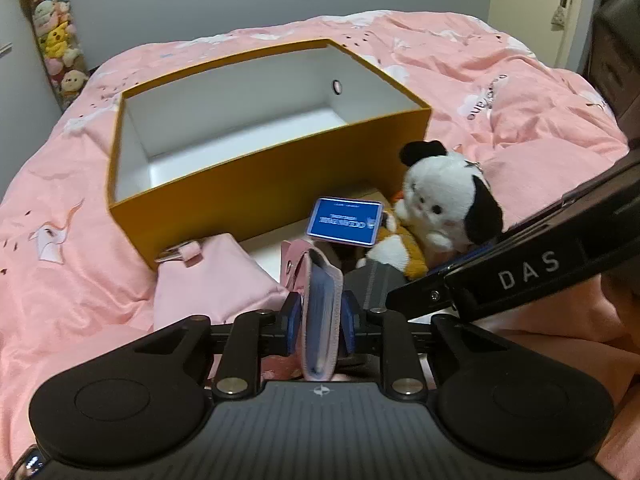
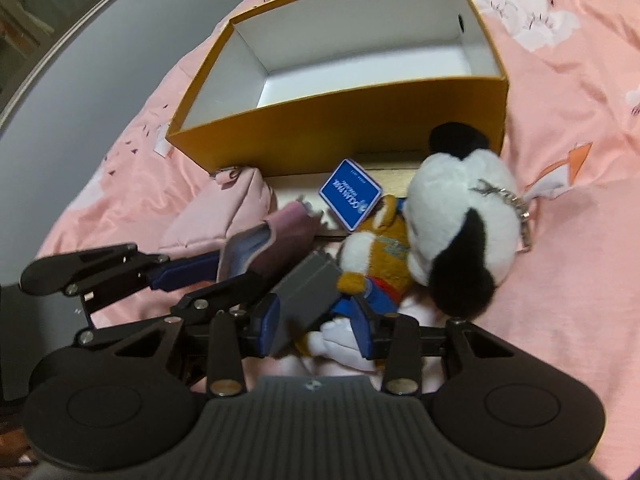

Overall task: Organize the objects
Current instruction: 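Close the left tool on the pink wallet while the right tool grasps the gray box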

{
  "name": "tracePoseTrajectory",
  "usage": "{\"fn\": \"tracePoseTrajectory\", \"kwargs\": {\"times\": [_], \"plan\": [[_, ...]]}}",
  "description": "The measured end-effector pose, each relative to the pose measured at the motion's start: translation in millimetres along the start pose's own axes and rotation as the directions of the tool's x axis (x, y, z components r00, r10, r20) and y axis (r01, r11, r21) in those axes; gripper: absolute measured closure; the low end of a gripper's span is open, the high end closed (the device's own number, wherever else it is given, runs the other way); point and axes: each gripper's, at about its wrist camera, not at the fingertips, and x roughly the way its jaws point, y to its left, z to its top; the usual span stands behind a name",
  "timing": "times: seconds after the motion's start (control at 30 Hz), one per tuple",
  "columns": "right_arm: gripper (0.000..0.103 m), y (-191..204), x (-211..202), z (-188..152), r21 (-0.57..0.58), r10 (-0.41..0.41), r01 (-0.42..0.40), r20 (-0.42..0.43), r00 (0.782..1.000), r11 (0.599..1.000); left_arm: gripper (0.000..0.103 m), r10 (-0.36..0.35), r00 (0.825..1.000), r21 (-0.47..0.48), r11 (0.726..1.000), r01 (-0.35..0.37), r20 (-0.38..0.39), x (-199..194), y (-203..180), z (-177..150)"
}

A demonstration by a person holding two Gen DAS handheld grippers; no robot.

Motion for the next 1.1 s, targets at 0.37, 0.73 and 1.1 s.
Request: {"fn": "tracePoseTrajectory", "kwargs": {"times": [0.37, 0.73, 1.1], "plan": [[0.057, -16.3, 27.8, 11.2, 0.230, 0.085, -0.064, -0.080, 0.993, 0.971, 0.074, -0.008, 0.999, -0.029, 1.000, 0.006, -0.053, 6.7, 5.7, 1.7], [0.058, -22.2, 46.5, 13.5, 0.295, 0.090, -0.055, -0.104, 0.990, 0.954, 0.072, 0.022, 0.999, -0.052, 0.998, -0.024, -0.042, 13.9, 1.4, 0.1], [0.061, -13.7, 23.1, 10.8, 0.184, 0.072, -0.061, -0.058, 0.996, 0.981, 0.084, 0.059, 0.998, -0.043, 0.997, -0.058, 0.025, -4.6, -5.3, -3.4]]}}
